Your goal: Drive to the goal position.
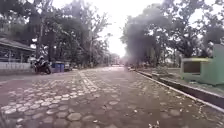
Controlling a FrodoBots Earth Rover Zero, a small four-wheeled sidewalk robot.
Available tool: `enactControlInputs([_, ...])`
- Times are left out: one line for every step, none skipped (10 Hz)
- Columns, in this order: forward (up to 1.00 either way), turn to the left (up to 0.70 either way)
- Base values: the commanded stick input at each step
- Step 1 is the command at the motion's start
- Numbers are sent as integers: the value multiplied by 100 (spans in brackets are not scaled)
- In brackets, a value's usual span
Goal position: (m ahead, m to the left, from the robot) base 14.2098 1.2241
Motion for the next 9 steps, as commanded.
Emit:
enactControlInputs([70, 0])
enactControlInputs([70, 0])
enactControlInputs([70, 0])
enactControlInputs([70, 0])
enactControlInputs([70, 0])
enactControlInputs([70, 0])
enactControlInputs([70, 0])
enactControlInputs([70, 0])
enactControlInputs([70, 0])
